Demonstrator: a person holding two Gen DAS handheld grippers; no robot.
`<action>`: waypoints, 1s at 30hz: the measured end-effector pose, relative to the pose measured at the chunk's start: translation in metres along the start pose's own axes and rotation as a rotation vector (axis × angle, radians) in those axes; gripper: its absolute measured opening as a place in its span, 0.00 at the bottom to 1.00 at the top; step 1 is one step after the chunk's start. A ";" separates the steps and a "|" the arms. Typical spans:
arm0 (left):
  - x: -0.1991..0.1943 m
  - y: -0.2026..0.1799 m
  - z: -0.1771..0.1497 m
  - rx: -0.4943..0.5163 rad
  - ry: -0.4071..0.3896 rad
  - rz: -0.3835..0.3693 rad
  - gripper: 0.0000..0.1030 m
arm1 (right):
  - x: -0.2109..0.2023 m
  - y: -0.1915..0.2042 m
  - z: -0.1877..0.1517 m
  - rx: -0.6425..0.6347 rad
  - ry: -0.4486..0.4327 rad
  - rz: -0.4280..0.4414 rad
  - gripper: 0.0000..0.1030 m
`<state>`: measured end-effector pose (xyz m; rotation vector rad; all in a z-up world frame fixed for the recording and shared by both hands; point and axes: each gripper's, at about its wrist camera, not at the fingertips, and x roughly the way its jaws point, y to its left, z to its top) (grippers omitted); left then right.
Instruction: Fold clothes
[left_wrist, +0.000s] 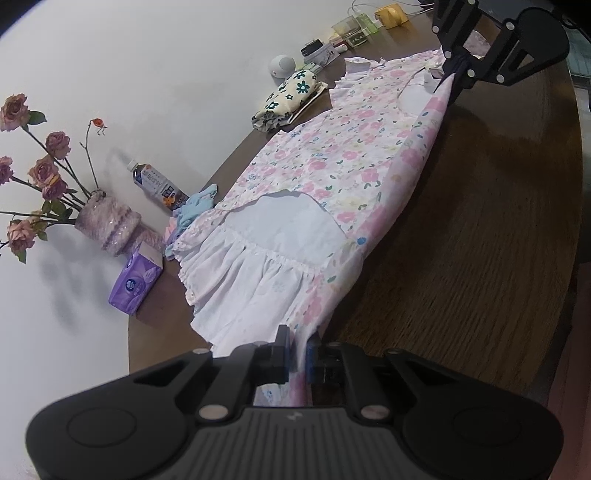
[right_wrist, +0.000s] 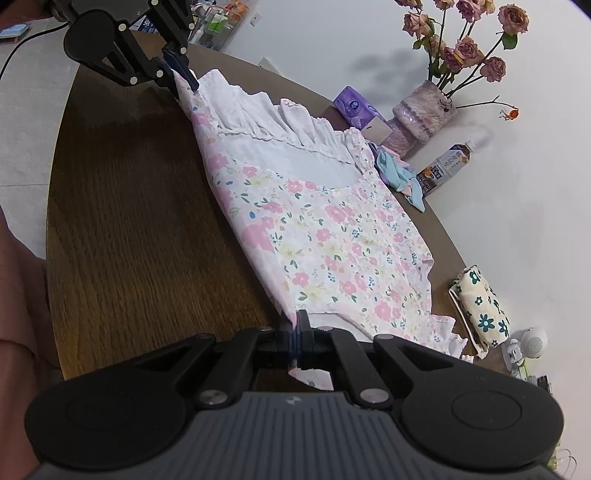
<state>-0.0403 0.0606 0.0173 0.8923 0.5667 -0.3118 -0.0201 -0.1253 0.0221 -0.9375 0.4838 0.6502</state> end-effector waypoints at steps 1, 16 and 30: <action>0.000 0.000 0.000 0.003 0.000 0.001 0.07 | 0.000 0.000 0.000 0.001 0.000 -0.002 0.01; -0.001 0.013 0.012 0.024 0.001 -0.036 0.05 | -0.006 -0.008 0.004 -0.009 -0.011 0.029 0.01; 0.076 0.080 0.054 -0.047 0.050 -0.106 0.08 | 0.035 -0.093 0.014 0.145 0.017 0.168 0.02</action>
